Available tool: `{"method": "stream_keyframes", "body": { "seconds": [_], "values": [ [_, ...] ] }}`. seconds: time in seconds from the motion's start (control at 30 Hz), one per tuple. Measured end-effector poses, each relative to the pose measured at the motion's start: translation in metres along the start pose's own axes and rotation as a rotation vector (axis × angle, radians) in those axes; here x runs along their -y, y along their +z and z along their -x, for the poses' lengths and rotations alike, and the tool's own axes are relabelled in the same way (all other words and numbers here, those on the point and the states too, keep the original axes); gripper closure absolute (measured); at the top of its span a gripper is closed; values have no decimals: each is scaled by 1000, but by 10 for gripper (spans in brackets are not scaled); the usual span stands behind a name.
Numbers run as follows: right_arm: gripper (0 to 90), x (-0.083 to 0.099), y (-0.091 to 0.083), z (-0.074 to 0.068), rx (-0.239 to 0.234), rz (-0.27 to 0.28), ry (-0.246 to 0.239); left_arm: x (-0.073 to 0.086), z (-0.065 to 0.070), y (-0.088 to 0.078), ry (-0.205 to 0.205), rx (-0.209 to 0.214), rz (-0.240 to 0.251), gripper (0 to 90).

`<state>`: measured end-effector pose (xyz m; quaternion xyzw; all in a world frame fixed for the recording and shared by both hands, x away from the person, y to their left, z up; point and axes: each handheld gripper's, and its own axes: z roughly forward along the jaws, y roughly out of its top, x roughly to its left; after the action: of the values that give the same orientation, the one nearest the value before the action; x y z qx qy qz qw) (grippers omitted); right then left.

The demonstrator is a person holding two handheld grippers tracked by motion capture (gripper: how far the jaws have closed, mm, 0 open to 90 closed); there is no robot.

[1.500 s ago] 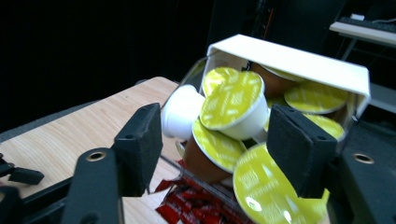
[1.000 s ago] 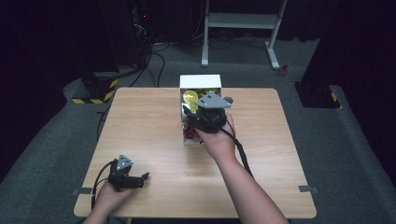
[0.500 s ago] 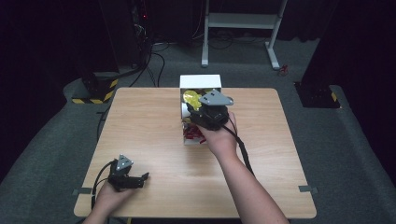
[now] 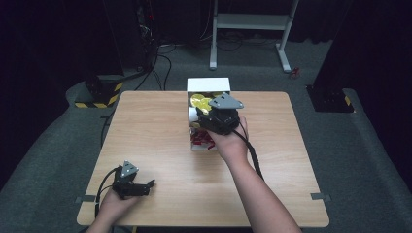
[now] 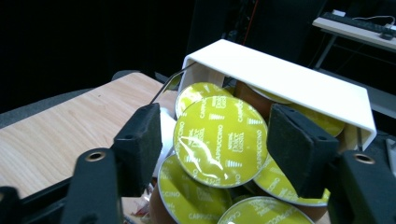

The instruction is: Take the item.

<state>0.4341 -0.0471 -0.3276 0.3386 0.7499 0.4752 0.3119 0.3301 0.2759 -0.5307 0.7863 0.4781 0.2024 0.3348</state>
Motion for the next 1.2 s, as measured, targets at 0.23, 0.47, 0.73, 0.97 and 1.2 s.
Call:
{"method": "stream_keyframes", "body": {
  "seconds": [0.23,0.47,0.73,0.97,1.2],
  "values": [
    [269,-3,8,-1,19,-26,-5,0,0,0,6,-1,1,58],
    [268,-2,15,0,32,-45,0,0,0,0,6,-1,0,58],
    [329,0,19,1,27,-67,-4,0,0,0,6,-1,0,58],
    [363,0,19,0,26,-72,3,0,-1,0,9,-2,0,58],
    [370,1,20,0,29,-71,-2,0,-1,-1,11,-3,0,58]
  ]
}}
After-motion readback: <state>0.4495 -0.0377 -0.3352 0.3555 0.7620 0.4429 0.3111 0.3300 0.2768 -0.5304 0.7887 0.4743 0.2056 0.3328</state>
